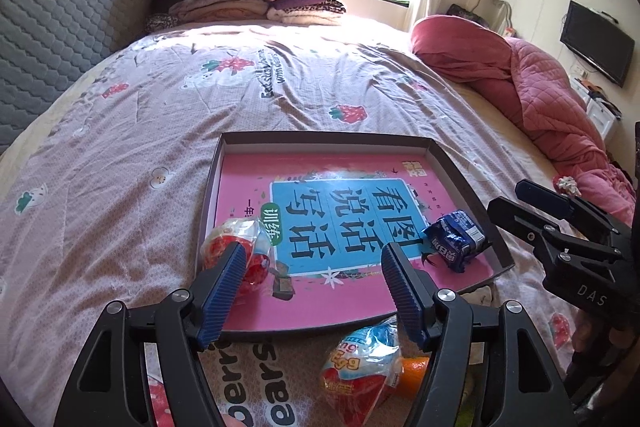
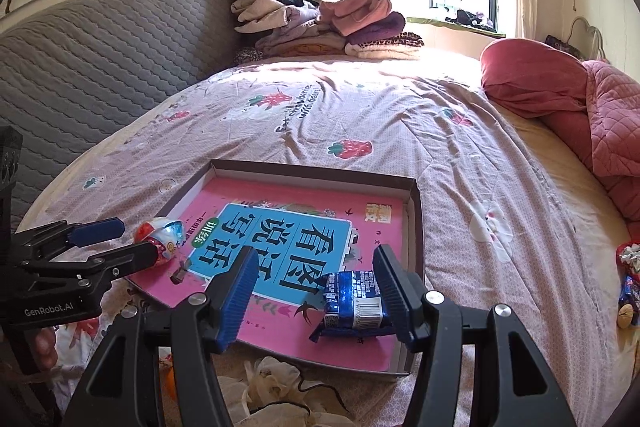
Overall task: Organize objects
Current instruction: 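Withdraw both open tools from the tray back toward the remaining fruit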
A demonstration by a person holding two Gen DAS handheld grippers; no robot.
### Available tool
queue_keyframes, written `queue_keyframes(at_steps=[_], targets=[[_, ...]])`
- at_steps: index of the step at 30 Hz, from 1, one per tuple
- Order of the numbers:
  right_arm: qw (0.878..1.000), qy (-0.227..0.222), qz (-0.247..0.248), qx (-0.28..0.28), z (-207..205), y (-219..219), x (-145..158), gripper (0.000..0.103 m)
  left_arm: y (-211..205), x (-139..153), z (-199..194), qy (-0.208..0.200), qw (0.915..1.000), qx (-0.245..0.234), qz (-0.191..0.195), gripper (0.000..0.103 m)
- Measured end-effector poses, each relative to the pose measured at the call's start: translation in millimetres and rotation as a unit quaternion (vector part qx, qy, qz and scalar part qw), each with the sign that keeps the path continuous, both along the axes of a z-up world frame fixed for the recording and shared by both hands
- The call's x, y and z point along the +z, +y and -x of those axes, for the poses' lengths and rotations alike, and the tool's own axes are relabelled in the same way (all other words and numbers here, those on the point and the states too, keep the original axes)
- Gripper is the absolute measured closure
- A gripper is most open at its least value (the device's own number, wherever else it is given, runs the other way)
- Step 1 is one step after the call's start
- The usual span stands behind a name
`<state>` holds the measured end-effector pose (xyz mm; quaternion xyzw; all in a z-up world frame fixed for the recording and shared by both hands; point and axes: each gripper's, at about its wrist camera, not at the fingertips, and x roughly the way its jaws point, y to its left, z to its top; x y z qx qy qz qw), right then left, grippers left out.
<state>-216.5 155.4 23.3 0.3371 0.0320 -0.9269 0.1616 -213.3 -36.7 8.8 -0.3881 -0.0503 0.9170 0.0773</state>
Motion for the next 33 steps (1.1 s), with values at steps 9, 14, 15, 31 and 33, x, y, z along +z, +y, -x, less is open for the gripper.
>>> queue_keyframes(at_steps=[9, 14, 15, 31, 33], targets=[[1.0, 0.023, 0.001, 0.009, -20, -3, 15, 0.043, 4, 8, -15, 0.008, 0.9999, -0.002, 0.009, 0.031], [0.999, 0.032, -0.001, 0.012, -28, -6, 21, 0.043, 0, 15, -21, 0.019, 0.9998, 0.003, 0.01, 0.031], [0.999, 0.034, 0.0, 0.013, -30, -6, 22, 0.043, -1, 16, -23, 0.02, 0.9997, 0.004, 0.009, 0.031], [0.999, 0.04, 0.004, 0.004, -47, 4, 26, 0.043, -8, 10, -38, 0.006, 0.9999, 0.008, 0.001, 0.031], [0.999, 0.039, 0.006, 0.004, -48, 5, 26, 0.043, -9, 8, -40, 0.003, 0.9999, 0.01, -0.001, 0.031]])
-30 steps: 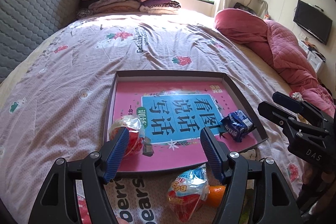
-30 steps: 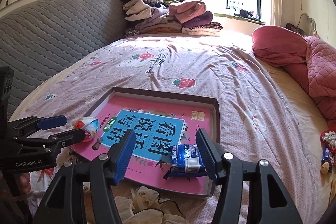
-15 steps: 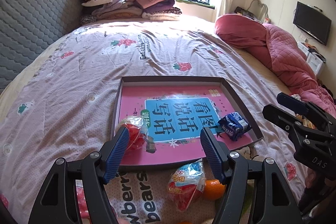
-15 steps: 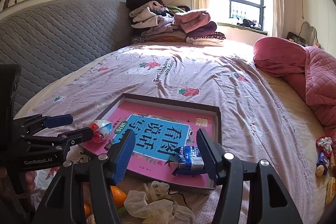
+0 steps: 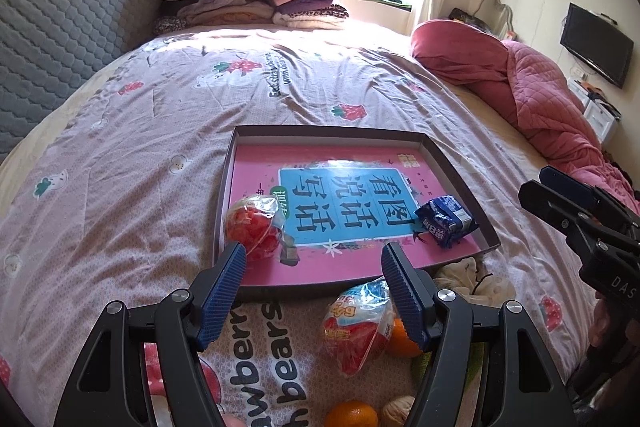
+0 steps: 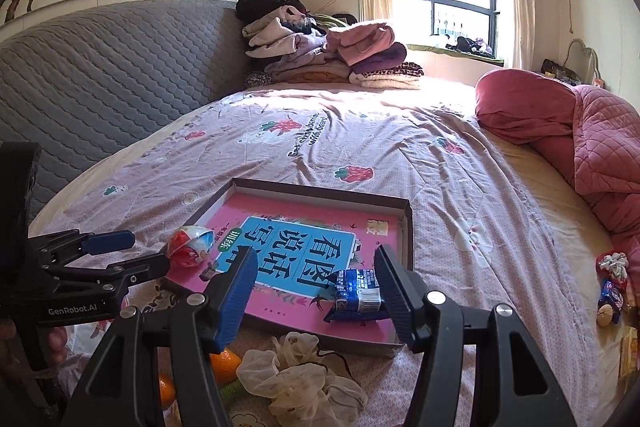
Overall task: Organize objects
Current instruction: 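Withdraw both open tools from the tray back toward the remaining fruit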
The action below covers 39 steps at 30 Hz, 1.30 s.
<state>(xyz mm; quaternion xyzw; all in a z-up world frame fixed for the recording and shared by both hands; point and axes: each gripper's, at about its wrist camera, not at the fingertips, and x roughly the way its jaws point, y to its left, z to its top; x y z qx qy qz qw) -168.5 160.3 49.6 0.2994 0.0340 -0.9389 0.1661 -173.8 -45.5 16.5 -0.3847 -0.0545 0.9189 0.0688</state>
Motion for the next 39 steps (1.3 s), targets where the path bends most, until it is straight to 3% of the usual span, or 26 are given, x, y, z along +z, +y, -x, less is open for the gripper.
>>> queue_keyframes(at_steps=[39], targets=[[1.0, -0.005, -0.022, 0.013, -51, -7, -14, 0.043, 6, -26, -44, -0.033, 0.9992, -0.023, 0.0, 0.031]])
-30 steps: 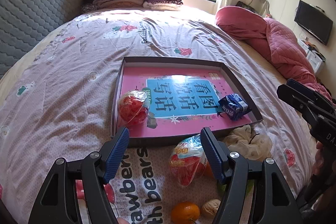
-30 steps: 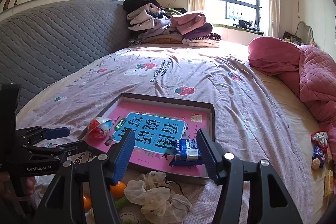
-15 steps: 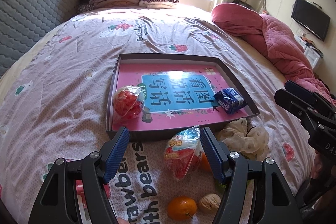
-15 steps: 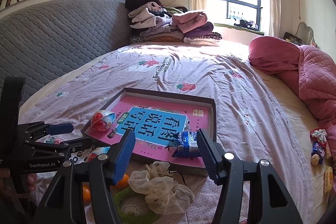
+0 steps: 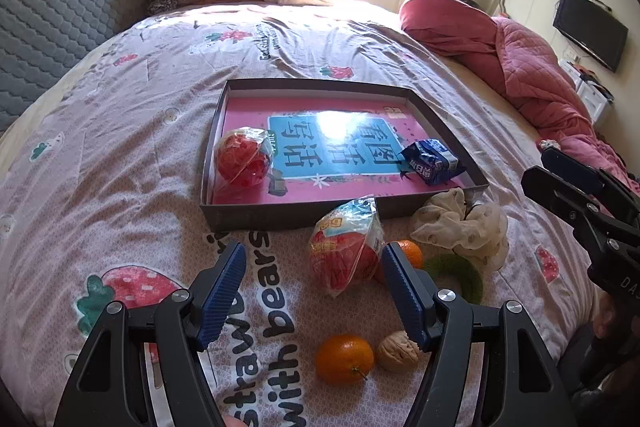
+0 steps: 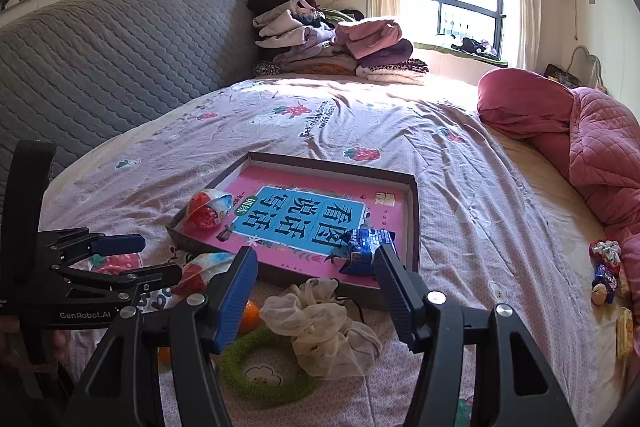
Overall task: Organize objects
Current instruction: 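Withdraw both open tools from the tray back toward the remaining fruit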
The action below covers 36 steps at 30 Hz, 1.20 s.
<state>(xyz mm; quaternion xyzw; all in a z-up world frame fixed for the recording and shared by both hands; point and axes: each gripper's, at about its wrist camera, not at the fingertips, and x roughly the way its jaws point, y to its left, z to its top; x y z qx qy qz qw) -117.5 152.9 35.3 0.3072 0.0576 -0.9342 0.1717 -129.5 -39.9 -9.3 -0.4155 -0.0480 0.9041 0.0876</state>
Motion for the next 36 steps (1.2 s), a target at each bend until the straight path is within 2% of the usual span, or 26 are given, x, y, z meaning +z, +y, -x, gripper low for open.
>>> queue_keyframes(at_steps=[16, 36], targets=[[1.0, -0.028, -0.007, 0.005, -28, 0, -18, 0.043, 0, -16, -29, -0.019, 0.9998, -0.004, 0.007, 0.031], [0.999, -0.048, -0.002, -0.002, -43, 2, -27, 0.043, 2, -24, -60, -0.037, 0.9992, 0.011, 0.003, 0.031]])
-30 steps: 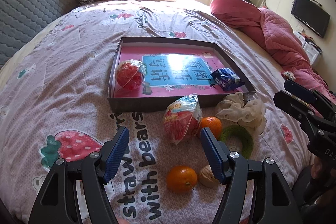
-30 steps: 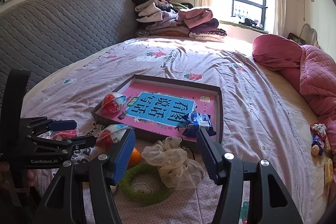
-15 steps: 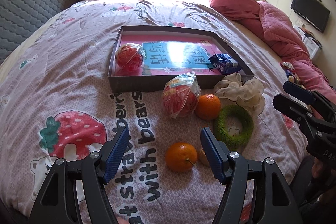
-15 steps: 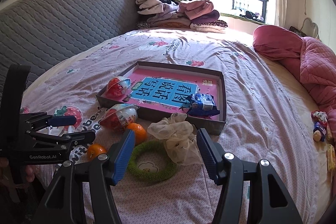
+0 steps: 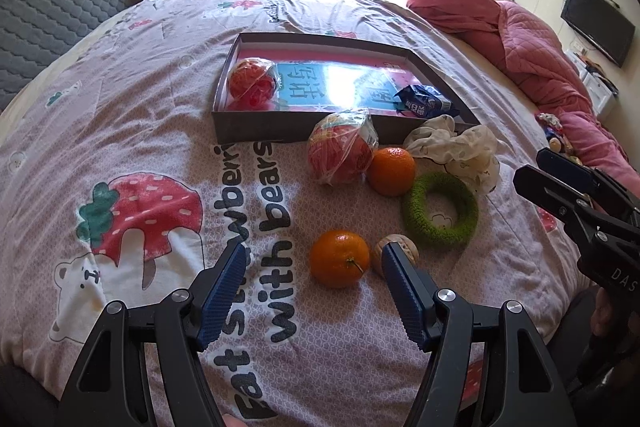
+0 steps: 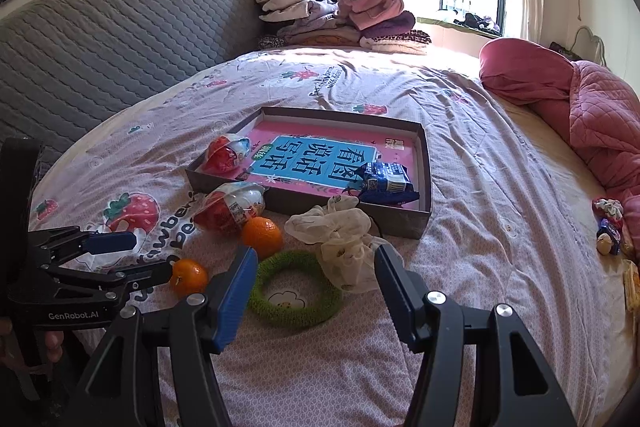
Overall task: Organize objects
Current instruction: 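Withdraw both open tools from the tray back toward the remaining fruit, then close the right tool on the green fuzzy ring while the left tool approaches the orange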
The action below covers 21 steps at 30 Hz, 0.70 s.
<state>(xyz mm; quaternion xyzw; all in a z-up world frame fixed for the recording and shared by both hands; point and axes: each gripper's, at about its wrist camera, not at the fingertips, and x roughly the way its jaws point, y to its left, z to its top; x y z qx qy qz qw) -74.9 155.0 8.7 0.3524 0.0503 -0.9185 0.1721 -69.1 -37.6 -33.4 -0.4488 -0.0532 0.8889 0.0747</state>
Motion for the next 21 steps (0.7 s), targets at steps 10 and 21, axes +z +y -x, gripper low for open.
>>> queue_keyframes(at_steps=[10, 21], targets=[[1.0, -0.006, -0.001, -0.002, -7, 2, -4, 0.043, 10, 0, -11, -0.001, 0.9999, -0.008, 0.008, 0.031], [1.0, -0.02, 0.0, -0.004, -9, 3, -11, 0.043, 12, -2, -13, -0.008, 0.9998, -0.011, 0.012, 0.031]])
